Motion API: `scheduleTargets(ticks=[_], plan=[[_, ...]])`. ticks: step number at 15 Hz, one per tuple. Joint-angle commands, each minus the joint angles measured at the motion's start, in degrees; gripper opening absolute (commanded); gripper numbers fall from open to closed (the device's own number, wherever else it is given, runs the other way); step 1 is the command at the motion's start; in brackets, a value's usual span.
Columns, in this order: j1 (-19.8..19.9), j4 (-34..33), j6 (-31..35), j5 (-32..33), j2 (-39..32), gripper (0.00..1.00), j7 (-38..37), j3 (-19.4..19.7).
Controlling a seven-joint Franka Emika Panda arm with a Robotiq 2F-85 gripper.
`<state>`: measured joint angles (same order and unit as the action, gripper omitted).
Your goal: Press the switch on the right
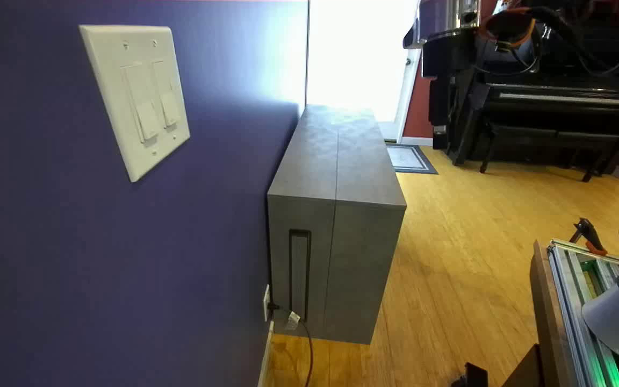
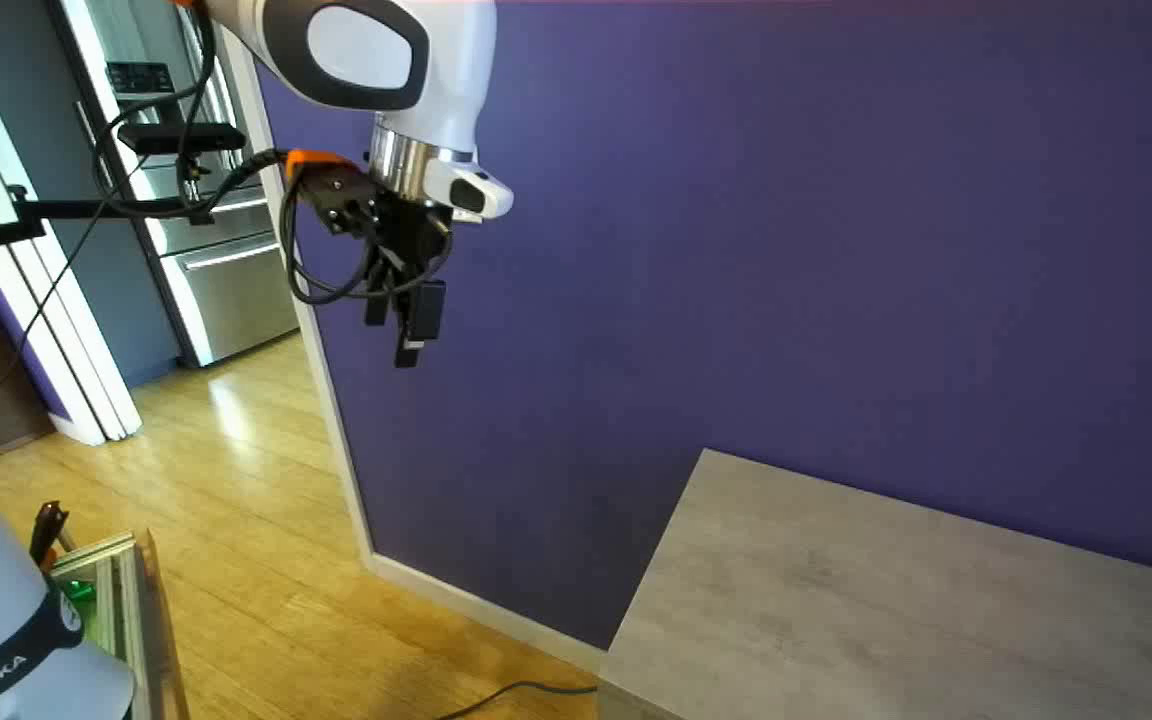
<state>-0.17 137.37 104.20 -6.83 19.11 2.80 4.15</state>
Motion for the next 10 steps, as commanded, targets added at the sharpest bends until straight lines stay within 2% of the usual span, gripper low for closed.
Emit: scheduleTargets(ticks=[1, 7, 10], plan=[[0.62, -0.07, -0.10, -0.15, -0.04, 1.00, 0.16, -0.56], [0.62, -0.07, -0.10, -0.15, -0.04, 1.00, 0.16, -0.56], [-2.60, -2.25, 0.90, -10.50, -0.44, 1.00, 1.23, -1.31]])
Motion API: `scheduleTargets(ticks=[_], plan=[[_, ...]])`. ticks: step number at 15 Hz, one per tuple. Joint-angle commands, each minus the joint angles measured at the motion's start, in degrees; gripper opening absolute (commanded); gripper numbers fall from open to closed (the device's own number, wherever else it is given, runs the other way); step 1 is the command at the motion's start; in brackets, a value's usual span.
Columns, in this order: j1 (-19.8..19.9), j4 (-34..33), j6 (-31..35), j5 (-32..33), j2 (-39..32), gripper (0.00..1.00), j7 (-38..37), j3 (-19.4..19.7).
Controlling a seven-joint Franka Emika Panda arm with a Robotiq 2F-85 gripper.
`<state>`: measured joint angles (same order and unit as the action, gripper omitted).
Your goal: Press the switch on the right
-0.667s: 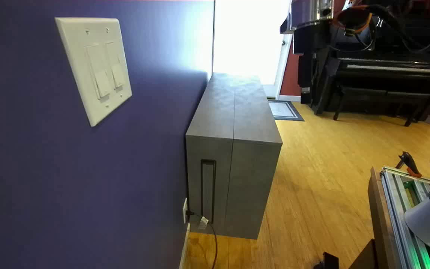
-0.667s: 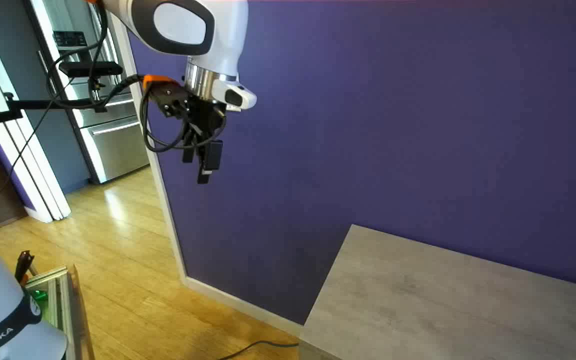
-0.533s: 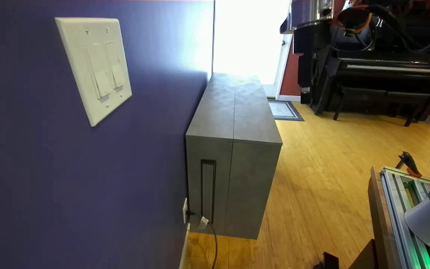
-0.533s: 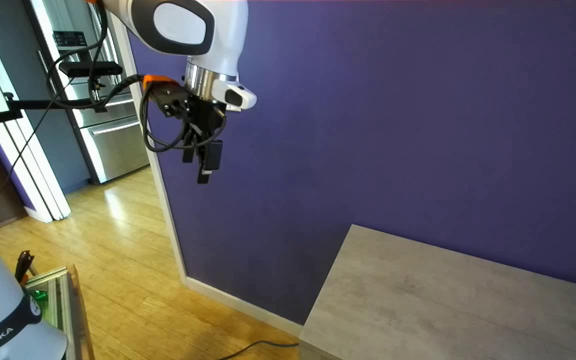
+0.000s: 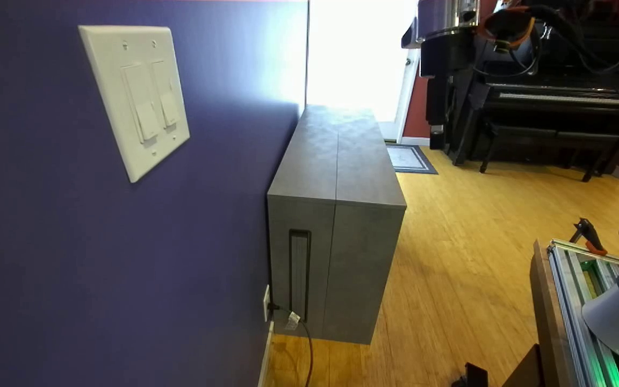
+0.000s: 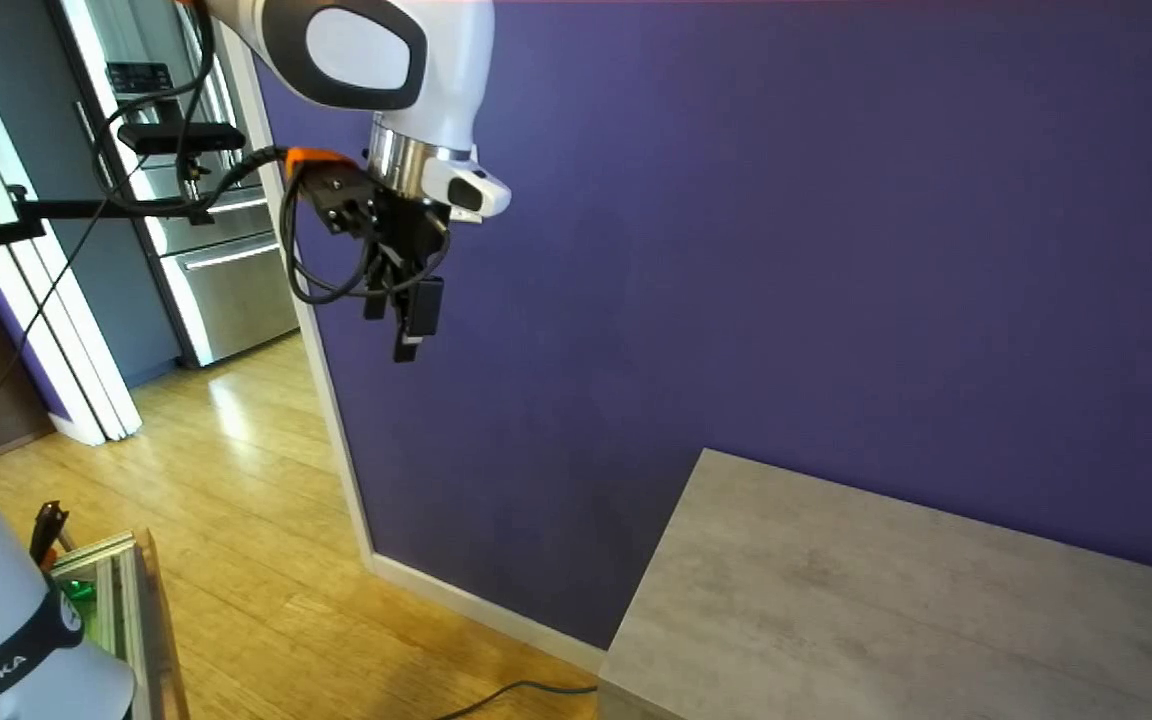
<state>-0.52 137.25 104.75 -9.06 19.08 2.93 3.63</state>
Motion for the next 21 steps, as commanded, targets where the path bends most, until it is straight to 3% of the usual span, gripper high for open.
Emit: scheduleTargets(ticks=[1, 7, 8, 9, 14, 19, 21], plan=[[-3.13, -3.13, 0.52, -12.23, -0.71, 1.00, 0.94, -1.06], [-6.99, -9.22, 4.30, -33.89, -4.14, 0.99, 1.96, -2.87], [-7.21, -10.02, 4.93, -37.51, -5.21, 0.75, 2.66, -3.08], [-7.28, -10.53, 5.78, -41.21, -6.22, 0.75, 3.39, -3.38], [-7.05, -12.66, 9.69, -59.99, -11.66, 0.40, 10.19, -5.12], [-7.27, -14.07, 16.87, -67.75, -16.97, 0.05, 14.72, -8.62], [-7.53, -14.71, 21.33, -70.06, -18.70, 0.00, 16.40, -9.82]])
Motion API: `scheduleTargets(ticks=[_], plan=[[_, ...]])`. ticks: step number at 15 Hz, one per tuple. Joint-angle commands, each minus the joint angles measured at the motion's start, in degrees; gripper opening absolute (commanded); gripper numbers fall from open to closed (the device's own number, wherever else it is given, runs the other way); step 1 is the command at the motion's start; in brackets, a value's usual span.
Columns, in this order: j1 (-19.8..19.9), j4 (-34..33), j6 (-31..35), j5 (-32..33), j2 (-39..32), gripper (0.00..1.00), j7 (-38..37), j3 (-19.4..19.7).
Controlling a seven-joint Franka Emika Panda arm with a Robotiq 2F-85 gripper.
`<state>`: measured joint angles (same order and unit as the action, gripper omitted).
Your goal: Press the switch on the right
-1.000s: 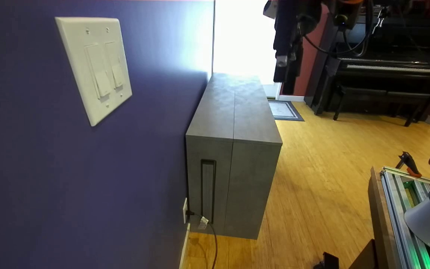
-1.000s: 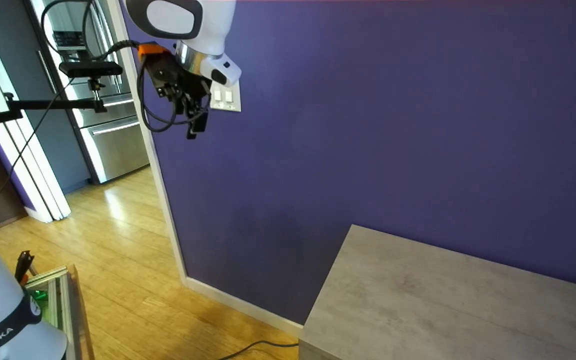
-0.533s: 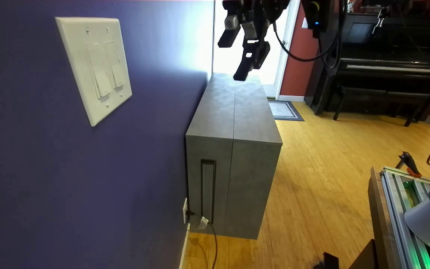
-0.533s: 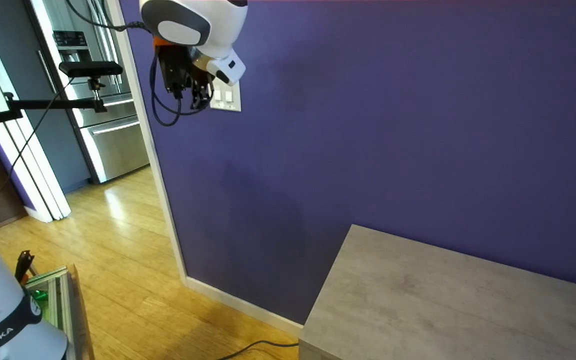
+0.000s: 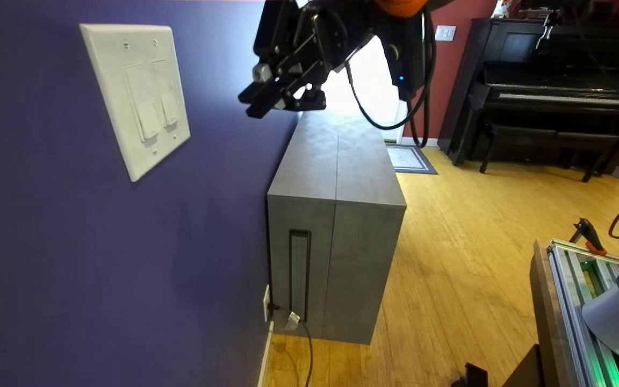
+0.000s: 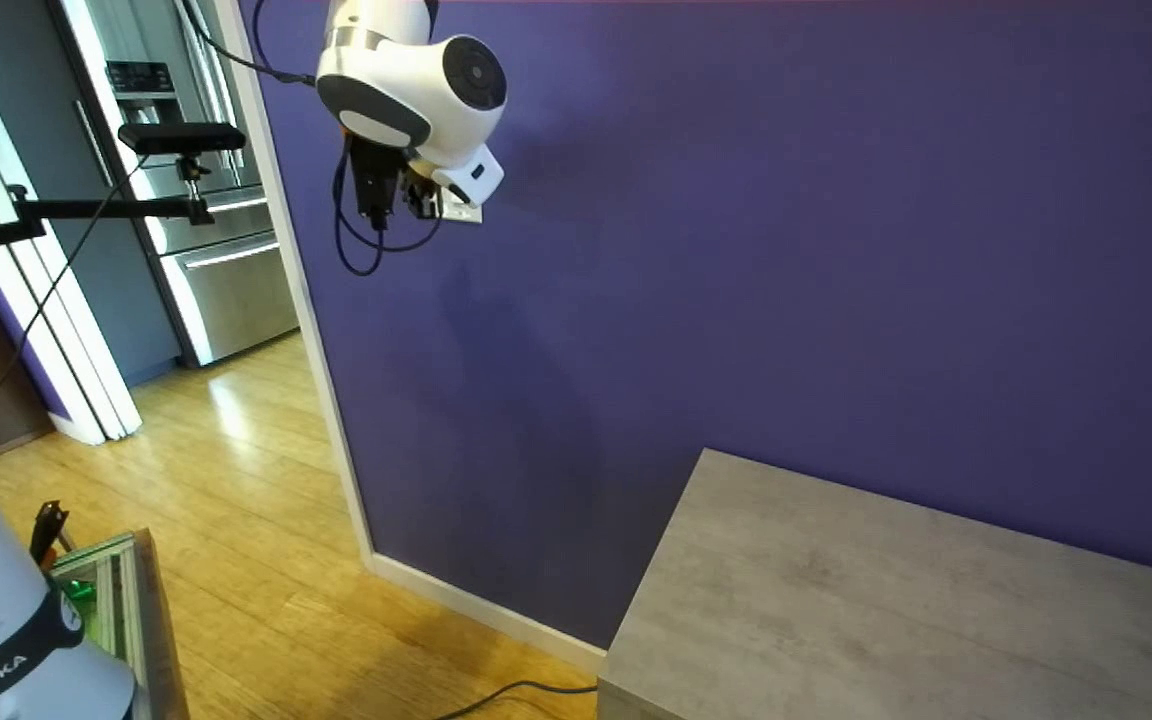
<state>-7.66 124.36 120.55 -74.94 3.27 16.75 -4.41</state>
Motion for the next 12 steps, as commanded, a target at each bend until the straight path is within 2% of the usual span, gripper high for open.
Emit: scheduleTargets(ticks=[1, 6, 12], plan=[[-0.48, -2.14, 7.64, -5.28, -3.58, 0.00, 3.30, -2.27], [-0.57, -4.91, 12.75, -10.52, -6.62, 0.00, 6.40, -3.47], [-0.58, -9.03, 12.67, -15.09, -9.93, 0.00, 8.33, -3.69]])
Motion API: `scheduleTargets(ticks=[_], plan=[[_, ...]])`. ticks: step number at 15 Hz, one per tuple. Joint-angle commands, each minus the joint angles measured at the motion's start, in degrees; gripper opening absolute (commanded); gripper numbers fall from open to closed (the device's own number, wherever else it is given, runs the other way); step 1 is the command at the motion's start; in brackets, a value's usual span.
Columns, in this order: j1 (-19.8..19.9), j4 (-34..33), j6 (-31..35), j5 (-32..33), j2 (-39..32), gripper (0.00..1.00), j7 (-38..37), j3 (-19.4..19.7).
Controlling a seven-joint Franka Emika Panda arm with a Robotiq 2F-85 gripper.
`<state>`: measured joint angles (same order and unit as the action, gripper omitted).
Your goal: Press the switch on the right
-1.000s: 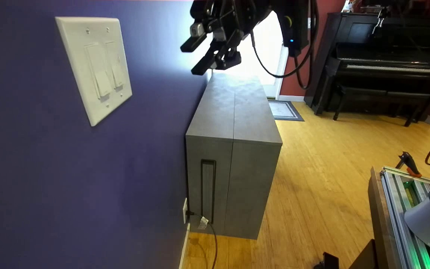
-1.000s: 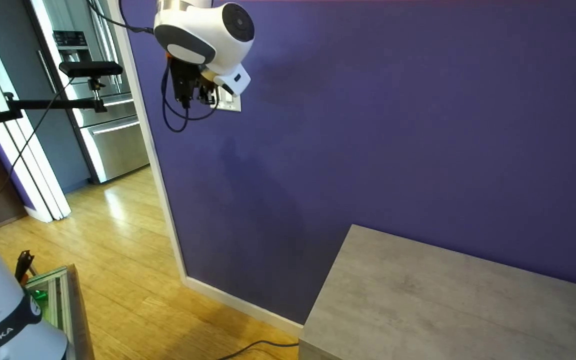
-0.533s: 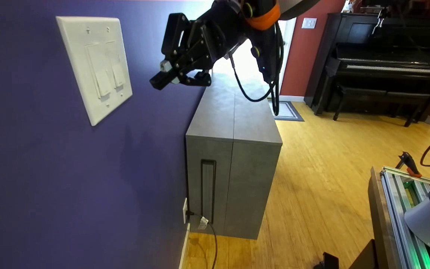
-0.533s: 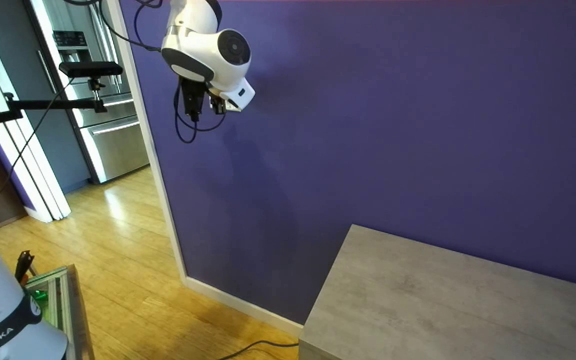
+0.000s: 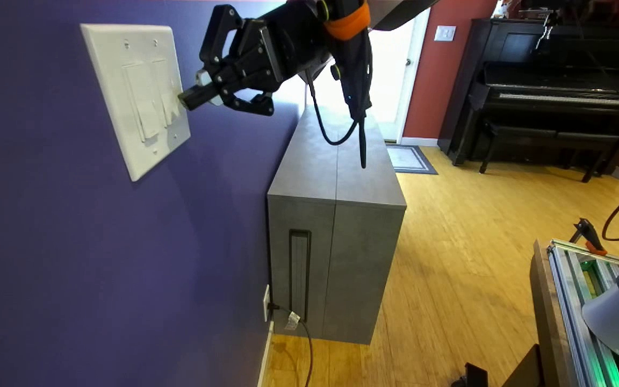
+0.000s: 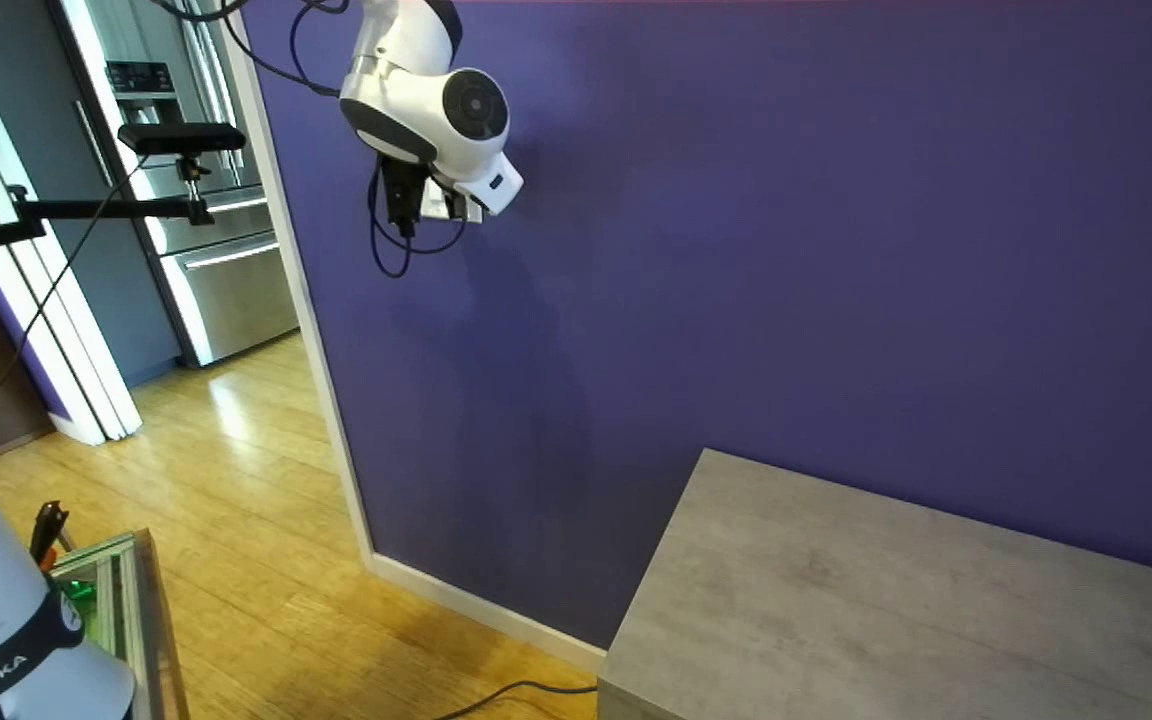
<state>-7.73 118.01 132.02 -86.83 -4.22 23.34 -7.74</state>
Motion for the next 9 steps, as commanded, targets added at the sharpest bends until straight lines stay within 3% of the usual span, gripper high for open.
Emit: scheduleTargets(ticks=[1, 6, 9], plan=[[-0.56, -3.01, 1.18, -3.48, -2.91, 0.00, 1.82, -0.37], [-0.73, -3.73, 1.01, -2.10, -4.36, 0.00, 0.71, -0.38], [-0.08, -0.66, -6.69, 10.86, -1.14, 0.00, -6.31, 0.45]])
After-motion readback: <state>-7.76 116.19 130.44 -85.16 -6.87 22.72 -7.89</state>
